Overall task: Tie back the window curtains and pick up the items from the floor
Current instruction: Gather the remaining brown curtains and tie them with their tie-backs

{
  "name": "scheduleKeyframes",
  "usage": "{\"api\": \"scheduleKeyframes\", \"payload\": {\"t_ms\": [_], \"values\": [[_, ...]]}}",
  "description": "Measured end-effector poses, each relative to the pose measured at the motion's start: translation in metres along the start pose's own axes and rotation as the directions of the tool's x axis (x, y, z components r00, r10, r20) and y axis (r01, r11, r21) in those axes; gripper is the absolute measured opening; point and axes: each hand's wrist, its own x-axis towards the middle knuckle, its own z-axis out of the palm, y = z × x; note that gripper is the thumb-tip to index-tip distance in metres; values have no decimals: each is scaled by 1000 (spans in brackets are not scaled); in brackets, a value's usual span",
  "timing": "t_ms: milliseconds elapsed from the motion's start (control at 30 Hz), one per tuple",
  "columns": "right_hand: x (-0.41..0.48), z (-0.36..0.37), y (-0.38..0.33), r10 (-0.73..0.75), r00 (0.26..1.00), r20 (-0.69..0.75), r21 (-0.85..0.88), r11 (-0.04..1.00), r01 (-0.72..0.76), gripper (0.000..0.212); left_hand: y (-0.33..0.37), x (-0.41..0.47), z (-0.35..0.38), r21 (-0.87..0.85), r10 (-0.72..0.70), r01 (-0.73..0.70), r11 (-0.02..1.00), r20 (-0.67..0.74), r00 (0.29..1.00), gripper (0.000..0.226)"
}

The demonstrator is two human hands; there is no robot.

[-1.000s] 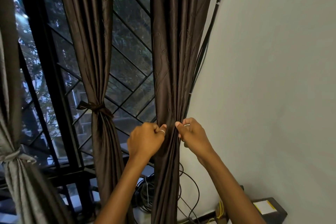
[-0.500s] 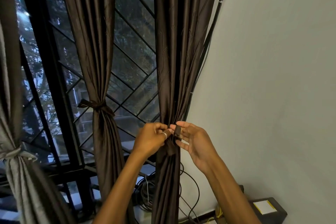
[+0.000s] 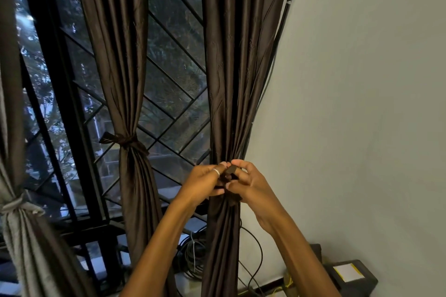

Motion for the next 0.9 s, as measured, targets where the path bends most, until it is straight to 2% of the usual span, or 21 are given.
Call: {"api": "scheduleKeyframes", "payload": {"t_ms": [100, 200, 300, 433, 467, 600, 633, 733, 833, 900], "values": [[2, 3, 6, -99, 993, -60, -253, 964, 81, 53, 2, 1, 2, 43, 10, -11, 999, 32, 999, 40], [4, 5, 9, -194, 977, -89, -415, 899, 141, 49, 1, 3, 0, 171, 67, -83, 982, 97, 993, 32], [7, 5, 9, -209, 976, -61, -442, 883, 161, 51, -2, 6, -6, 367, 154, -166, 915, 63, 986, 20], [8, 4, 10, -264, 961, -88, -448, 872, 198, 49, 1, 5, -8, 538, 232, -211, 816, 29, 972, 20], [7, 4, 12, -302, 945, -126, -462, 861, 214, 46, 3, 3, -8, 589, 258, -232, 774, 42, 965, 22], [3, 4, 18, -408, 875, -259, -520, 823, 230, 36, -1, 4, -10, 820, 383, -281, 498, 83, 920, 23], [3, 4, 20, -417, 869, -266, -536, 813, 227, 32, -4, 5, -11, 827, 406, -295, 479, 89, 910, 23], [0, 4, 27, -450, 858, -248, -631, 747, 209, 22, -10, 10, -12, 749, 470, -422, 510, 168, 867, 24], [-6, 8, 35, -475, 863, -173, -723, 656, 216, 19, -10, 13, -11, 682, 516, -533, 501, 259, 817, 22], [-11, 13, 40, -473, 874, -110, -763, 603, 230, 17, -8, 13, -10, 658, 503, -544, 521, 279, 818, 23]]}}
